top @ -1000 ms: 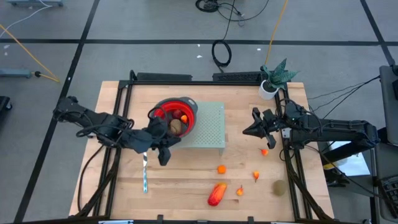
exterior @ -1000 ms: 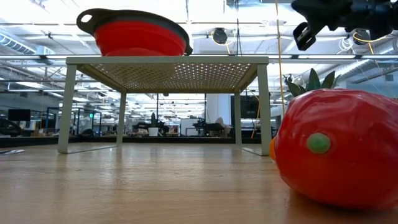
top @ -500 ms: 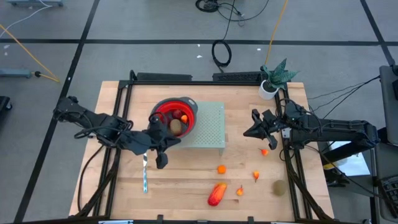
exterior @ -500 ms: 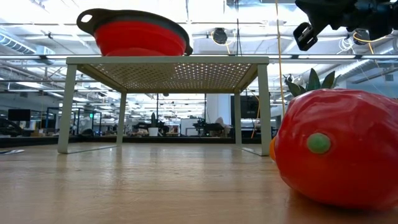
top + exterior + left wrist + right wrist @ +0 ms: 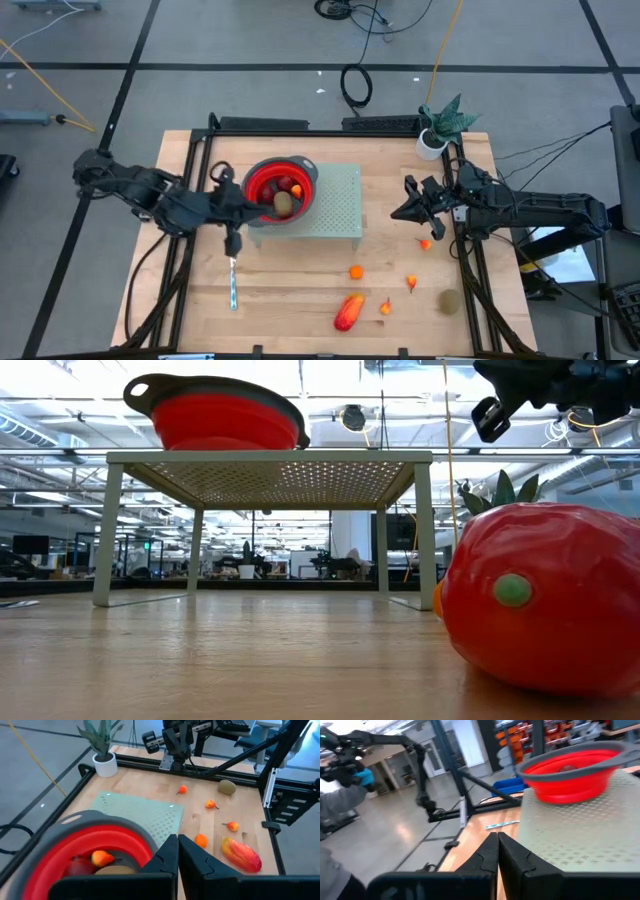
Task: Pick & Place Fruit
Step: Put the top peach into the strainer bowl on the shelf
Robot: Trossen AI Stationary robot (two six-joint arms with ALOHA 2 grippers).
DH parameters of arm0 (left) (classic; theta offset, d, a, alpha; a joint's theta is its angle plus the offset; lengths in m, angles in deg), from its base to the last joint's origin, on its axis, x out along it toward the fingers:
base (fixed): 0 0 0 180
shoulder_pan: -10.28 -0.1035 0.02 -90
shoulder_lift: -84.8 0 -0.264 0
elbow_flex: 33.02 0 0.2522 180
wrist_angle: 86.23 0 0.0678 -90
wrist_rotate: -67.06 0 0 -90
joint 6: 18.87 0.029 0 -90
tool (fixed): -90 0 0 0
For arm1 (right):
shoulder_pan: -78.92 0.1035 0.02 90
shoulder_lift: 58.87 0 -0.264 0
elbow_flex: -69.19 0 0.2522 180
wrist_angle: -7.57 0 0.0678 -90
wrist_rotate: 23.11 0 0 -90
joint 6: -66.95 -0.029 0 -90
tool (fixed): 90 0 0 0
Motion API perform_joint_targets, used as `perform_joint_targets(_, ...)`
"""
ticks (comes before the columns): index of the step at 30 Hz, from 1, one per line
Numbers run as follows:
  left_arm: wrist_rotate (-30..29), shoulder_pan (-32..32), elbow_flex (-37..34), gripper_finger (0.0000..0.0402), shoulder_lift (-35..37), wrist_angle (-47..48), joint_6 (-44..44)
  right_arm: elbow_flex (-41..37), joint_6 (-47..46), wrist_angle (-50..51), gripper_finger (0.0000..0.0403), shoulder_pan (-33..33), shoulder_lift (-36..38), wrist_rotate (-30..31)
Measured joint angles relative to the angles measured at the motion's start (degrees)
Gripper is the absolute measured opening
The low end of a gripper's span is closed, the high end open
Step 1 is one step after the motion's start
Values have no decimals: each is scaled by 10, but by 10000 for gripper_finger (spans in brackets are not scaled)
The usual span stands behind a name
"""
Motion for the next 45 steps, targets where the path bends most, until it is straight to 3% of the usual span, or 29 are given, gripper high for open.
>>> perform_joint_targets(6,0,0,0,5,49,43,10,0,6,-2,0,0,-2,54)
perform_joint_targets(16,16,0,-20,4,104,41,68,0,6,-33,0,0,-2,55)
perform_joint_targets(31,57,1,-286,7,280,-140,57,0,-57,-35,0,3,-2,91)
perform_joint_targets(39,74,1,-385,5,372,-190,58,0,-91,-35,0,53,-2,168)
perform_joint_targets(45,78,1,-416,3,424,-194,81,0,-95,-34,0,104,-5,235)
